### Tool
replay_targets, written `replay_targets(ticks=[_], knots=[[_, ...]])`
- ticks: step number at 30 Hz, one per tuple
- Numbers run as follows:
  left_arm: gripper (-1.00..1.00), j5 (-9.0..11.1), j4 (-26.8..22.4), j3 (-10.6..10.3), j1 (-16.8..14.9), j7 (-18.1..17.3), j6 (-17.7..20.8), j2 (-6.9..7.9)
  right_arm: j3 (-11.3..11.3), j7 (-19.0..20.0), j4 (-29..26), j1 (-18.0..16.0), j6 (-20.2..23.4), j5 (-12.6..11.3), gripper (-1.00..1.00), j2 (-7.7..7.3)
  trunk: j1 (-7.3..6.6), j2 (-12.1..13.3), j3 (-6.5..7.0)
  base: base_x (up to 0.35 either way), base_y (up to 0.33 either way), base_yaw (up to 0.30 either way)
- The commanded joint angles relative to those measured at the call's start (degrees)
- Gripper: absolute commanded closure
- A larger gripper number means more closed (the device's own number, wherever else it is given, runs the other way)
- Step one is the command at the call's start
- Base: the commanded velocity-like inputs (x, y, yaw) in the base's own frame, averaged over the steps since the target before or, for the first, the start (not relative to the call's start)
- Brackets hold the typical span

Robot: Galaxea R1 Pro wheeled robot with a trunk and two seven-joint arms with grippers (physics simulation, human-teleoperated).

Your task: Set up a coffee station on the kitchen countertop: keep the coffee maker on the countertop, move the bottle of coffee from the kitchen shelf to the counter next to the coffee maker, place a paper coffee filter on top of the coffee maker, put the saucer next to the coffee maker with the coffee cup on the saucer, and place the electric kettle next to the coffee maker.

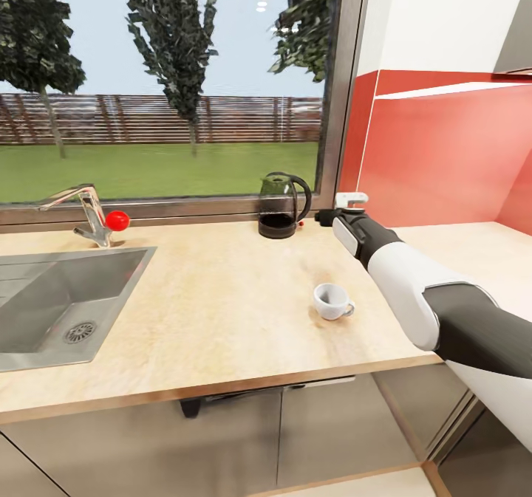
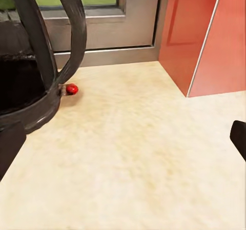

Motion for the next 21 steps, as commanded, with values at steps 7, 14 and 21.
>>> replay_targets(ticks=[7, 14, 21], knots=[[-1.0, -0.1, 0.05, 0.31, -0.03, -0.21, 0.23, -0.02, 0.55, -0.36, 0.1, 0.05, -0.99, -0.61, -1.0, -0.19, -1.32, 2.38, 1.02, 0.0, 0.0, 0.0], [-1.0, -0.1, 0.06, 0.3, -0.03, -0.21, 0.23, -0.02, 0.45, -0.36, 0.09, 0.07, -1.47, -0.61, -1.0, -0.26, -2.86, 5.19, 2.28, 0.0, 0.0, 0.0], [-1.0, -0.1, 0.05, 0.3, -0.03, -0.21, 0.23, -0.02, 0.32, -0.29, 0.17, 0.25, -1.59, -0.65, -1.0, -0.29, -3.3, 5.99, 2.64, 0.0, 0.0, 0.0]])
